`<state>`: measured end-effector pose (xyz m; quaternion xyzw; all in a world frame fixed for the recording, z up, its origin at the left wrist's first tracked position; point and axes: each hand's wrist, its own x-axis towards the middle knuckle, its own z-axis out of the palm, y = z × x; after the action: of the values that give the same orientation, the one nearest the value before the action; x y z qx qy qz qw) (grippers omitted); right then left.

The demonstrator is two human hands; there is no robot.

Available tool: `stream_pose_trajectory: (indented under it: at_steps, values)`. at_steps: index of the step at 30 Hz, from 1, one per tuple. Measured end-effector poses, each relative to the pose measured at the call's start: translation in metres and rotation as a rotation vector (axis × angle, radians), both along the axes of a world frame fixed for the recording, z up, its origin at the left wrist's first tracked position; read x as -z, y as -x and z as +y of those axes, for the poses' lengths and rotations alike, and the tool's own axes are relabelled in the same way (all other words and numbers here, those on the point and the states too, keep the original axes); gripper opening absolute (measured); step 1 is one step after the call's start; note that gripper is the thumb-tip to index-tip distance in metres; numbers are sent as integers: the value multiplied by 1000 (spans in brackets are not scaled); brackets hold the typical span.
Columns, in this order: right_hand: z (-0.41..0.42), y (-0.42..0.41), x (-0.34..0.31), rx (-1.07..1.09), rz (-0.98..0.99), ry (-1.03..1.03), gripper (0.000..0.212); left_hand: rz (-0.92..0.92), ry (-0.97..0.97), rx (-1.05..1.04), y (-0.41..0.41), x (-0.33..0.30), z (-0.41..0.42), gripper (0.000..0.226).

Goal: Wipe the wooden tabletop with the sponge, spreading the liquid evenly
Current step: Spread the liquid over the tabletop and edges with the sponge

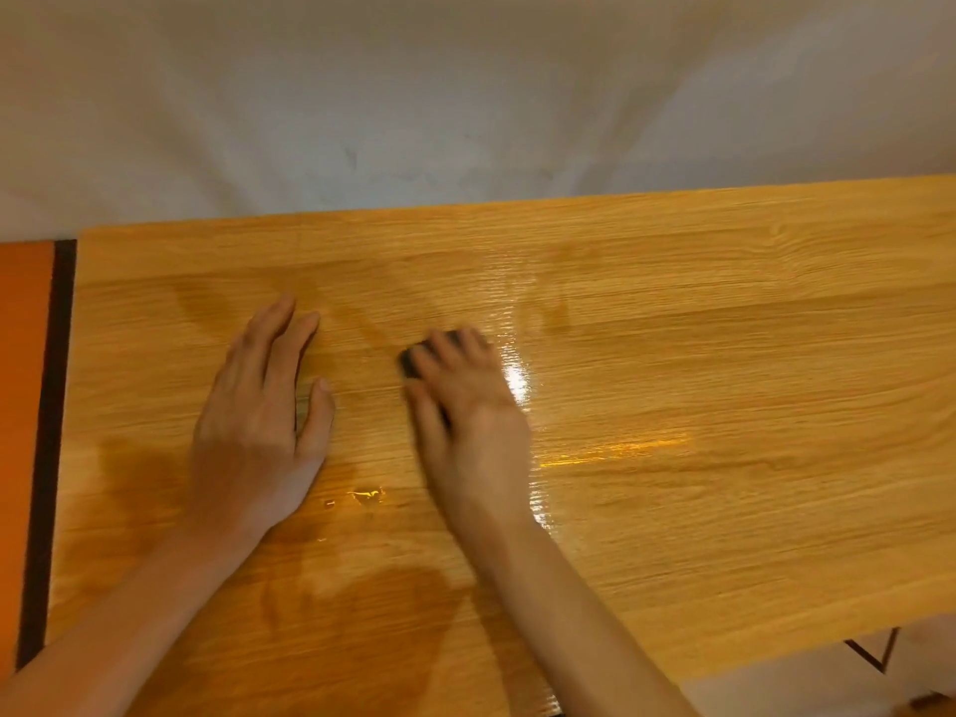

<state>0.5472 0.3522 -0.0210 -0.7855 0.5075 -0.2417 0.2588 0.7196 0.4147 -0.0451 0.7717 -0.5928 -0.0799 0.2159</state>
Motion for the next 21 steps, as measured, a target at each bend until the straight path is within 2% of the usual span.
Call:
stream_pose_trajectory:
  at_steps: [2, 4, 5, 8, 10, 11, 13, 17, 19, 21]
  values:
    - [0, -7, -2, -144, 40, 29, 29, 0, -18, -8, 1, -1, 0, 53]
    - [-12, 22, -5, -167, 78, 1, 31, 4, -32, 0, -1, -1, 0, 54]
    - [-19, 45, -6, -104, 86, -24, 32, 8, -40, 5, -1, -1, 0, 55]
    - [-36, 108, -13, 262, 47, -84, 33, 3, -65, 9, -3, -1, -1, 59]
    - [-38, 110, -12, 429, 27, -91, 33, -2, -79, 2, -3, -2, -2, 60]
    - [-35, 96, -11, 445, 27, -84, 33, -2, -84, -2, -2, -2, -3, 60]
    - [-27, 51, -7, 351, 27, -41, 31, 3, -81, -2, -2, -3, -2, 60]
    - [-6, -21, 0, -41, 45, 25, 30, -4, -67, 1, -1, -4, -1, 59]
    - [-18, -3, -1, -141, 65, 26, 33, -2, -65, -11, -1, -4, -1, 58]
    - [-36, 41, -4, -68, 88, -4, 34, 3, -56, -10, -1, -3, 0, 57]
